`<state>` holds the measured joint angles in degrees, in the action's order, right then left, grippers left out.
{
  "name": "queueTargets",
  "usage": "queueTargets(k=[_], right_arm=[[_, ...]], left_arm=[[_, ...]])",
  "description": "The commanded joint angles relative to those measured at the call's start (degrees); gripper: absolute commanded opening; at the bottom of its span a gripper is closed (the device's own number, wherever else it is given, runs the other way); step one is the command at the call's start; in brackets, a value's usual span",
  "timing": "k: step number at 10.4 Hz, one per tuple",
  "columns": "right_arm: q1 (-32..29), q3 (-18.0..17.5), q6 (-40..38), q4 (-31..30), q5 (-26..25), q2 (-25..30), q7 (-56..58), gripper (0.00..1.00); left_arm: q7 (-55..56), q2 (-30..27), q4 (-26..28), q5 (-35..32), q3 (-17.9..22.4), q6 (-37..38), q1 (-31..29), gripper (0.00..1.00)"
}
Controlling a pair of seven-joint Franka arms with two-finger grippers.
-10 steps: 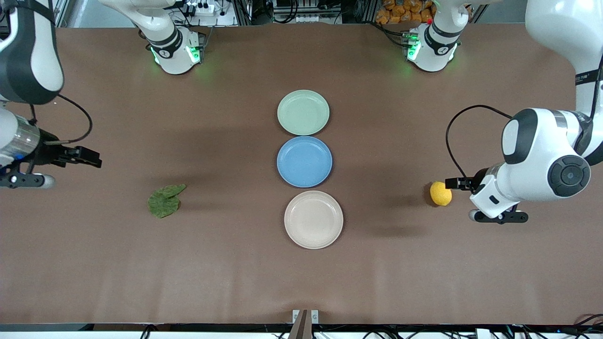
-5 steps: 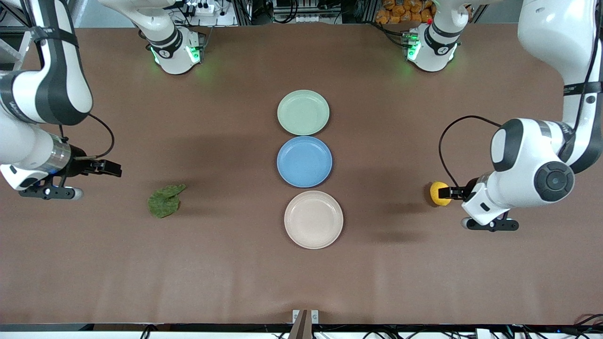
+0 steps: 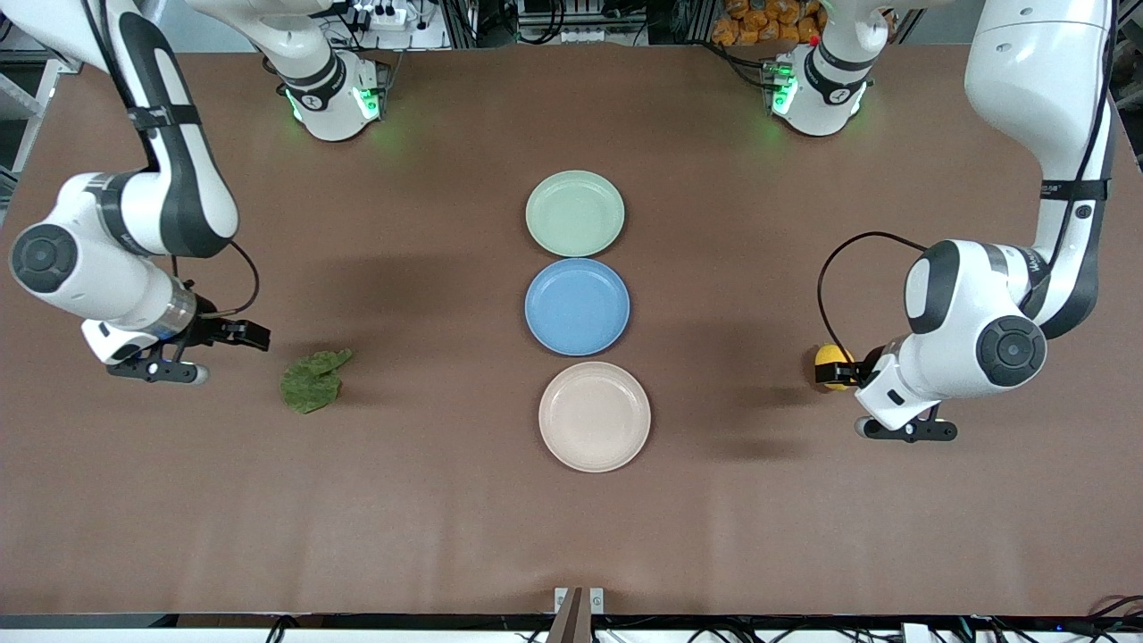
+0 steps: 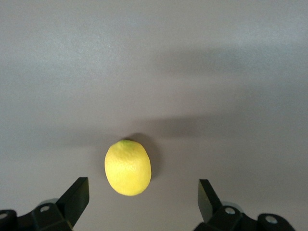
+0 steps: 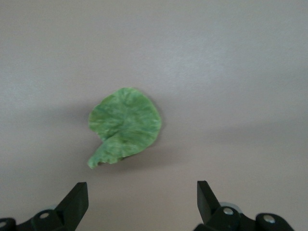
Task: Place lemon and lettuce in plates
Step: 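Lower both grippers and close them on the lemon and lettuce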
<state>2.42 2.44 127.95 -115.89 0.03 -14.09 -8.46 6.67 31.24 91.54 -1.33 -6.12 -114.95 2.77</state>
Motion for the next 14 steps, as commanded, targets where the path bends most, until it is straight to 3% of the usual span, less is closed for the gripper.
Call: queueTargets(k=[1,7,11,14], right_arm=[[1.80,-0.07,3.69,-0.74,0.94,-2.50,-4.63,1.00],[3.55,0.02,10.30,-0.39,0.15,-9.54,0.09,1.00],[3.39,0.02,11.26,-0.39,0.15,-12.18,15.20,1.00],[3.38,0.02,12.84,-0.65,0.15,-13.50,16.90,1.00]], left_arm=[[-0.26,0.75,0.57,-1.22,0.06,-1.94,-0.40,1.00],[0.45,1.71,0.57,-0.52,-0.03,-1.94,-0.84,1.00],[1.51,2.68,0.75,-0.43,-0.03,-2.03,-0.84,1.00],[1.51,2.42,4.51,-0.43,0.06,-7.63,-0.84,1.00]])
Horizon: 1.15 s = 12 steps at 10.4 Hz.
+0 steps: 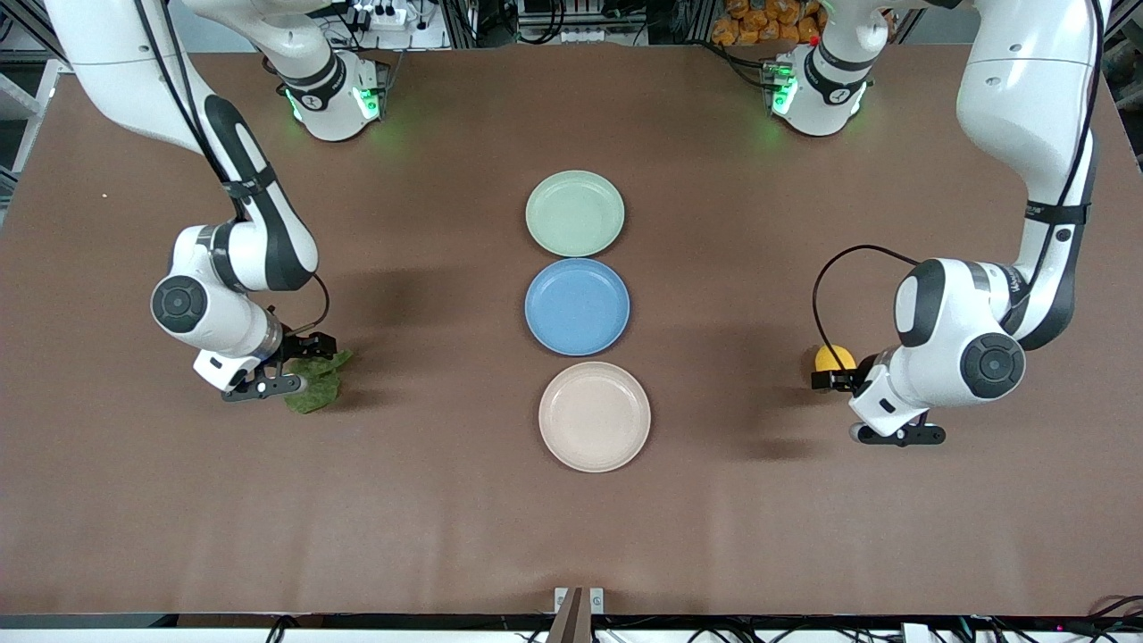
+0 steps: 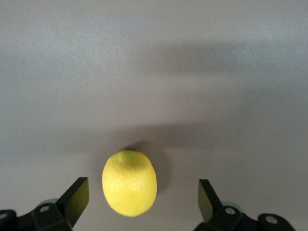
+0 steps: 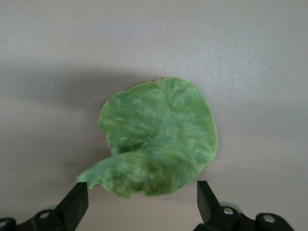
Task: Place lemon and lettuce in plates
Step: 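Lower both grippers and close them on the lemon and lettuce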
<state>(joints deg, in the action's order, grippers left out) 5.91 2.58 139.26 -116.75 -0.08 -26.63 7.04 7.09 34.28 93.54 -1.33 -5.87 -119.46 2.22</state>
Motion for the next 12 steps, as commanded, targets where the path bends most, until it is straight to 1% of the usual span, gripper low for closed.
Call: queueTargets(k=[1,4,10,11,12], right_arm=[[-0.28,-0.20,2.23,0.38,0.26,-1.49,2.53,1.00],[-0.81,-0.20,3.29,0.29,0.61,-2.54,3.78,1.00],[-0.73,-0.20,3.56,0.29,1.05,-3.69,3.77,1.00],[-0.73,-0.20,3.56,0.29,1.05,-3.69,3.77,0.54],[-0.73,-0.29,3.56,0.29,1.05,-3.69,3.77,0.11]], left_arm=[[1.17,-0.45,3.31,-0.43,-0.20,-4.19,-0.20,1.00],[1.17,-0.45,5.33,-0.52,-0.20,-6.12,-0.29,1.00],[1.08,0.43,12.01,-0.96,-0.11,-15.79,-1.17,1.00],[1.08,0.43,12.37,-0.96,-0.20,-16.06,-1.25,1.00],[1.08,0.35,12.55,-0.96,-0.20,-16.07,-1.25,1.00]])
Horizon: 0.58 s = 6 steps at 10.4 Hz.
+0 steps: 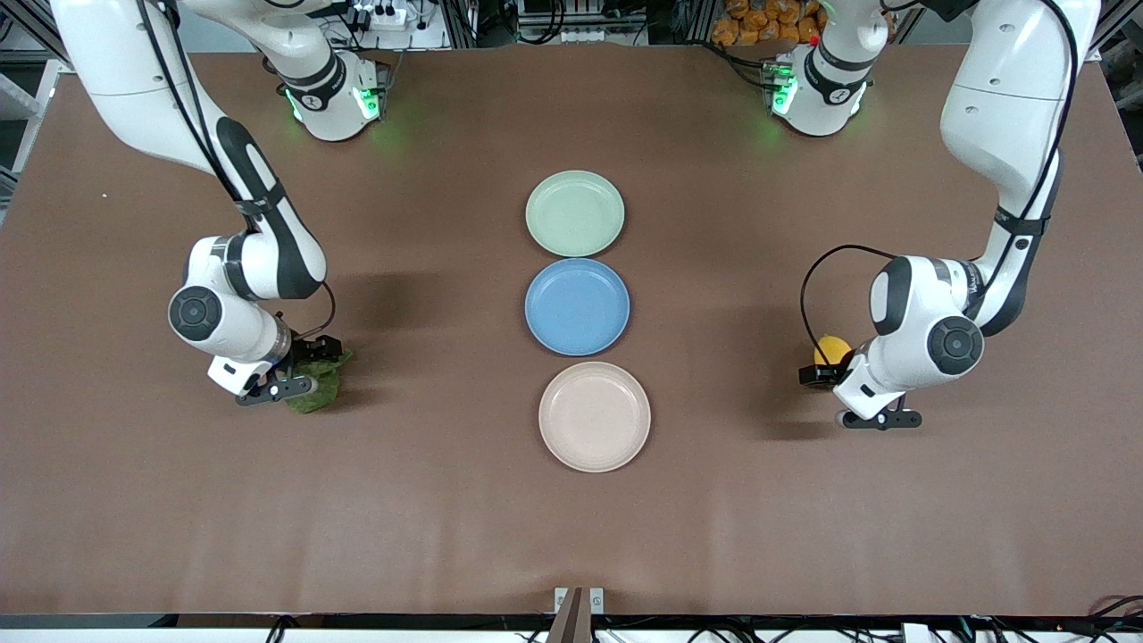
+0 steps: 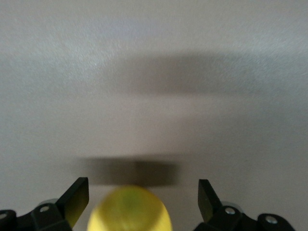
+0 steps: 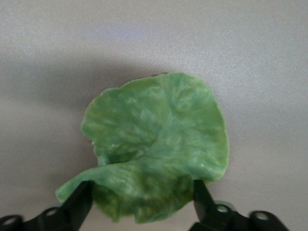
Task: Place lemon and lettuce in plates
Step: 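Lower both grippers and close them on the lemon and lettuce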
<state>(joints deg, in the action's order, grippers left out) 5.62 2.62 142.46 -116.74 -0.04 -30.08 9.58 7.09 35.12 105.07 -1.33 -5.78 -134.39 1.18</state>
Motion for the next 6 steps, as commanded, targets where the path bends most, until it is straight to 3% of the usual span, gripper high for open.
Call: queueTargets(k=[1,6], right_arm=[[-0.52,-0.34,0.28,0.20,1.01,-0.24,1.14,0.00],[-0.44,-0.43,-0.51,0.20,1.10,1.42,0.88,0.00]], left_arm=[[1.08,-0.58,1.28,-0.96,-0.29,-1.14,-0.13,1.00],[1.17,-2.24,2.77,-0.87,-0.38,-0.44,-0.13,1.00]])
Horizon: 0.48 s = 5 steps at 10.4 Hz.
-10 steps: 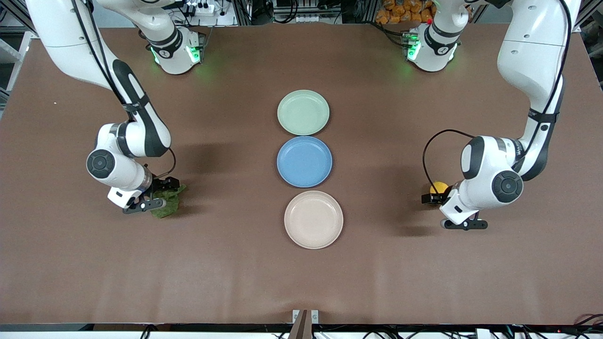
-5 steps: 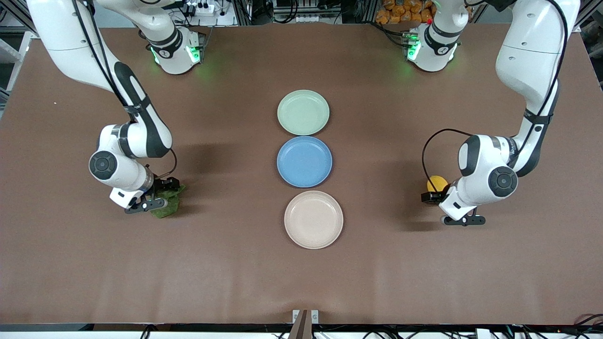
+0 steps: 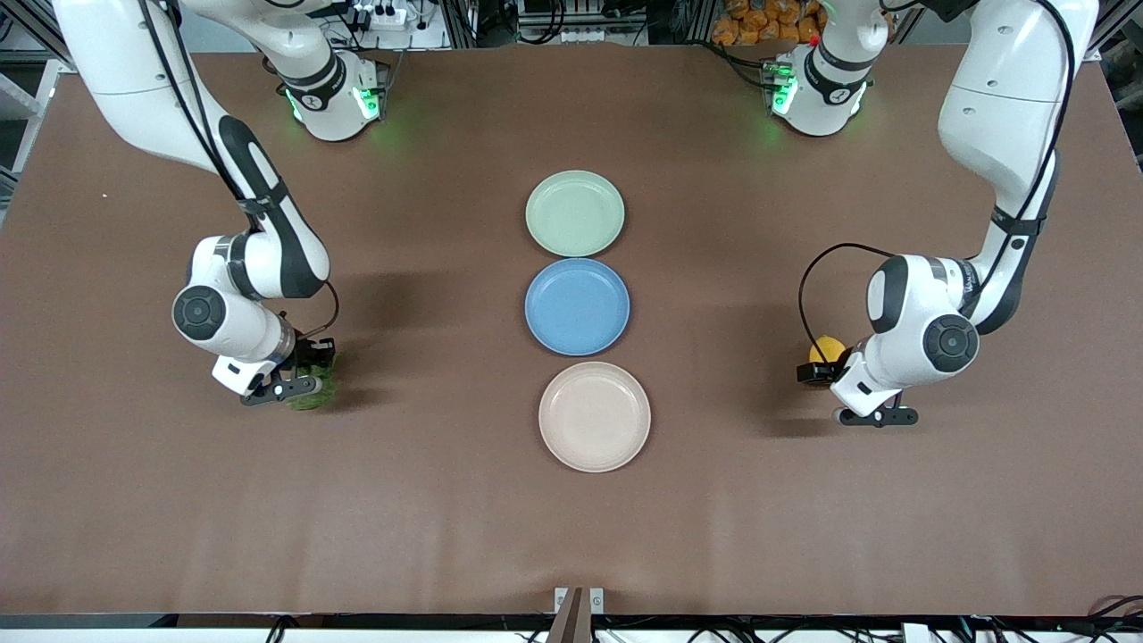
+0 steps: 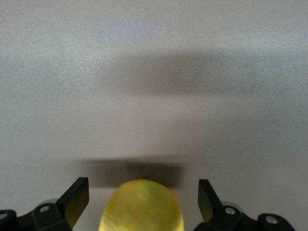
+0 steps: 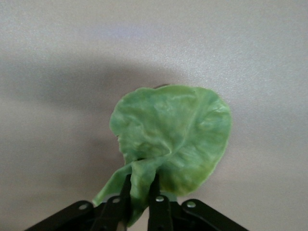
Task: Place lemon and lettuce in plates
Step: 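Lower both grippers and close them on the lemon and lettuce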
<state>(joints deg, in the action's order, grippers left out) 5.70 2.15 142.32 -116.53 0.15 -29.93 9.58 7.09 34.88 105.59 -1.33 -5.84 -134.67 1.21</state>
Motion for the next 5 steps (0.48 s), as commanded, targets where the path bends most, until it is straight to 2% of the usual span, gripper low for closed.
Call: queueTargets(k=[1,5], right_arm=[[-0.42,0.05,-0.38,-0.18,0.91,2.06,0.88,0.00],[-0.68,0.14,-0.38,-4.66,0.91,8.65,0.96,0.00]], left_arm=[[1.17,-2.71,3.04,-0.87,-0.31,-0.24,-0.07,1.00],[1.17,-5.08,6.29,-0.69,-0.40,-0.24,0.19,1.00]])
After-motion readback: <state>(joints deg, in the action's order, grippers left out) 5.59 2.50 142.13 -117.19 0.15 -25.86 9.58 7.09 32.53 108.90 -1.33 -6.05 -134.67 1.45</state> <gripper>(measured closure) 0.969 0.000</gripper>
